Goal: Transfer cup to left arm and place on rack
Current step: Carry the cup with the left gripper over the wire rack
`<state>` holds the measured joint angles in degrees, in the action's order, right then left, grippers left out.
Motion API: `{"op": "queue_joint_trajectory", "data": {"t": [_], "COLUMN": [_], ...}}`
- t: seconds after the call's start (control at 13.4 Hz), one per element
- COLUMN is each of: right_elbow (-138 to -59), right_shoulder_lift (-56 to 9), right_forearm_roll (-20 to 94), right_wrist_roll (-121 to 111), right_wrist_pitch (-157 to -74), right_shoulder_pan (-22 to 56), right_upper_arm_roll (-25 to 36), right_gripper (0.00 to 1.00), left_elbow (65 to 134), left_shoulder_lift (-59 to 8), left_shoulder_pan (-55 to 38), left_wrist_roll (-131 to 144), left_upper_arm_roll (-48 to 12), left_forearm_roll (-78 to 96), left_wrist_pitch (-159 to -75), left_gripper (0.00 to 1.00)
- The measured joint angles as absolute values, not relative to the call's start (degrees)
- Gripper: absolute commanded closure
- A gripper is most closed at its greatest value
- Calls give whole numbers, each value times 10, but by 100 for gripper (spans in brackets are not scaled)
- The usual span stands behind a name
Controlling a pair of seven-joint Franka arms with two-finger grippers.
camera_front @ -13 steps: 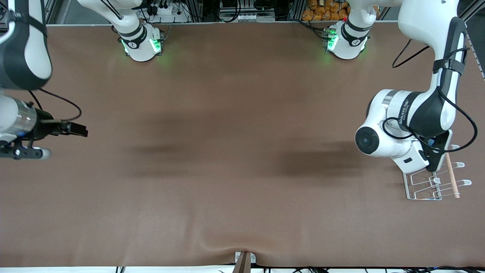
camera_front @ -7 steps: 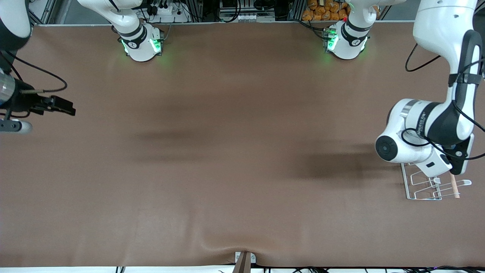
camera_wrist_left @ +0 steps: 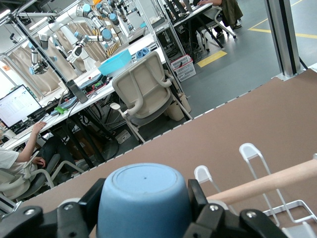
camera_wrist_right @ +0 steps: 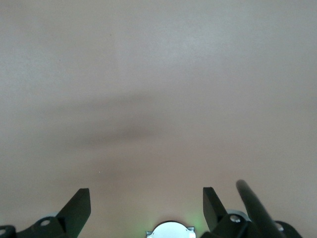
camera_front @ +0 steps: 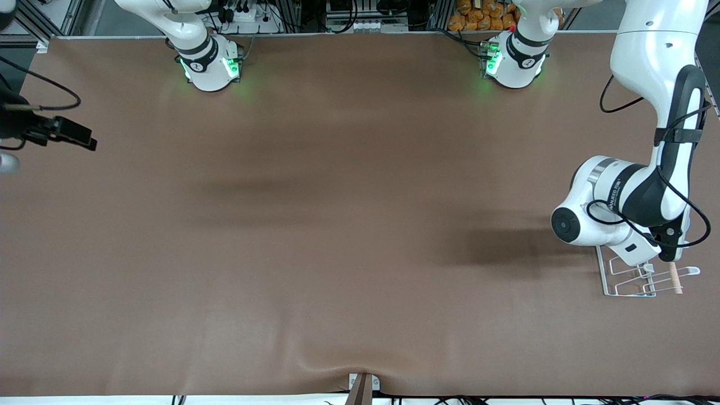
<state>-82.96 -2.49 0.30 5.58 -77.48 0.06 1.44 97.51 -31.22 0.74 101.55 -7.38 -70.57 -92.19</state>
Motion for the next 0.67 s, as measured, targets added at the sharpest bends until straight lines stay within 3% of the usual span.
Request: {"op": "queue_joint_trajectory", "data": {"t": [0.45,0.52,0.67], "right_elbow": [-830,-830,-827], "right_shoulder_lift": [9,9,9], "right_forearm_roll": [3,3,3], "right_wrist_roll": [56,56,56], "right_wrist_pitch": [-782,-784,-787], "right_shoulder_pan": [-27,-27,-26], "right_upper_arm_roll": [14,14,12], "right_gripper": [0,0,0], "left_elbow": [997,1000,1003], "left_shoulder_lift": [-332,-333,-333], "left_shoulder_pan": [8,8,8], "left_wrist_roll": [1058,1060,1069], "left_upper_arm_roll": [-72,-72,-73], "left_forearm_roll": [-732,-732,-733], "left_wrist_pitch": [-911,-910,-909], "left_gripper": [82,80,66]}}
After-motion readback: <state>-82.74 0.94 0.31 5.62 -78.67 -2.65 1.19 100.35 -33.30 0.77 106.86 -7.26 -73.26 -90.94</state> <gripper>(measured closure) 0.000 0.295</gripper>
